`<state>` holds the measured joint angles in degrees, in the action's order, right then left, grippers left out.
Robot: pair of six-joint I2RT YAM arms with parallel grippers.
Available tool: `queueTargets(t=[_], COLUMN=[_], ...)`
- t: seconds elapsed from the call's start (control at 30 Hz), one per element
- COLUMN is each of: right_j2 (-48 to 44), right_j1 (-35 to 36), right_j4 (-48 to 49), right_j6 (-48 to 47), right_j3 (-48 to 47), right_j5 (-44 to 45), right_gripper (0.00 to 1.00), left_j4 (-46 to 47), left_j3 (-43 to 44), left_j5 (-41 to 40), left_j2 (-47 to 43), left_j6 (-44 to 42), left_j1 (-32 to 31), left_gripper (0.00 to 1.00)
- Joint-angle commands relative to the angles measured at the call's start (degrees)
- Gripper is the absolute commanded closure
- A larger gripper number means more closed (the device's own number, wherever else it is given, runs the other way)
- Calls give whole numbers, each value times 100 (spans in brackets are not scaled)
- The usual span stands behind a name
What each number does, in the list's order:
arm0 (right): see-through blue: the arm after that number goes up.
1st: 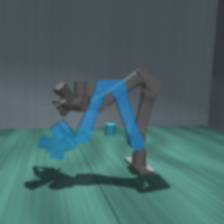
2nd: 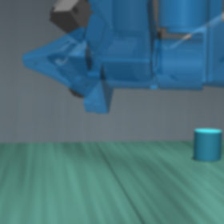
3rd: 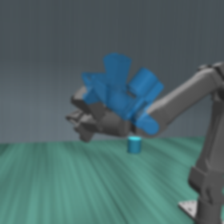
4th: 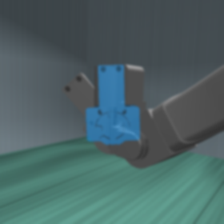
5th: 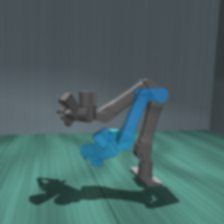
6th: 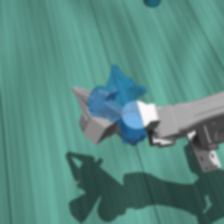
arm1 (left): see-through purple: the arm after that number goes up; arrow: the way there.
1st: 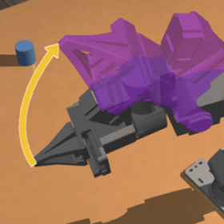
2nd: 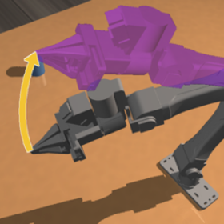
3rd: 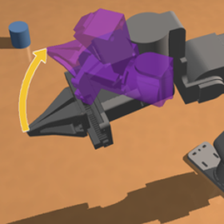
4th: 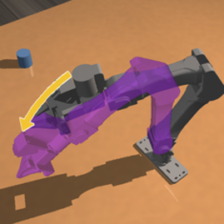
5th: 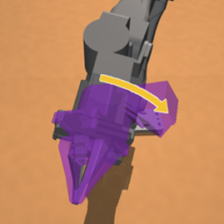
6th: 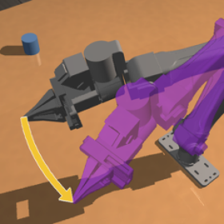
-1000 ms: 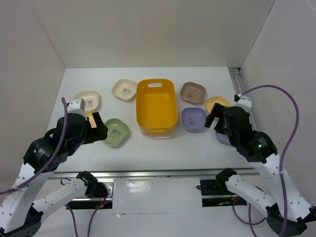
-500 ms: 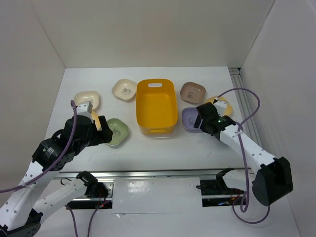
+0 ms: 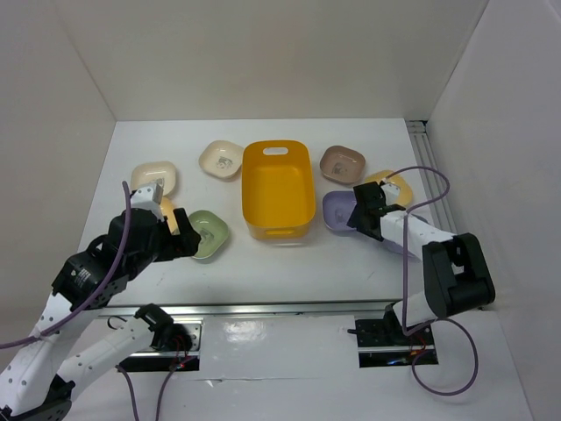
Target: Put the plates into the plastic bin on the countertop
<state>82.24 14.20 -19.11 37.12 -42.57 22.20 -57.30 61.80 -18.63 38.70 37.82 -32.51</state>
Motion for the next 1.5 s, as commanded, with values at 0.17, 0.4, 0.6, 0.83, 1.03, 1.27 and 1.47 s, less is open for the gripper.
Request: queueTargets(t=[0.17,0.4,0.6,0.83,1.03,1.27,1.47], right_j2=[292,-304,-822,-1727,-2291,-211,1469], right_j1=[13,329,751,1269,1498,1498,1446], right_j4=[822,190,-1251,-2343,-1176,-462,-268], right_j6=[137,742,1542,1598,228,-1742,-2394], right_j3=[363,609,137,-1270,-2061,-3482,-4416], right_j5=[-172,372,1479,2464,2019,-609,-1165], right_gripper=[81,100,100,100,100,100,100], left_j4=[237,237,237,158,-167,-168,332], left_j3=[-1,-1,-1,51,105,-554,-1221], left_j5=[62,62,62,-158,-509,-895,-1247], left_j2=[-126,-126,-126,120,682,1271,1807], left_j6=[-100,-100,-100,224,1348,3493,4233], left_j1=[8,8,8,8,8,8,210], left_gripper=[0,0,0,0,0,0,0])
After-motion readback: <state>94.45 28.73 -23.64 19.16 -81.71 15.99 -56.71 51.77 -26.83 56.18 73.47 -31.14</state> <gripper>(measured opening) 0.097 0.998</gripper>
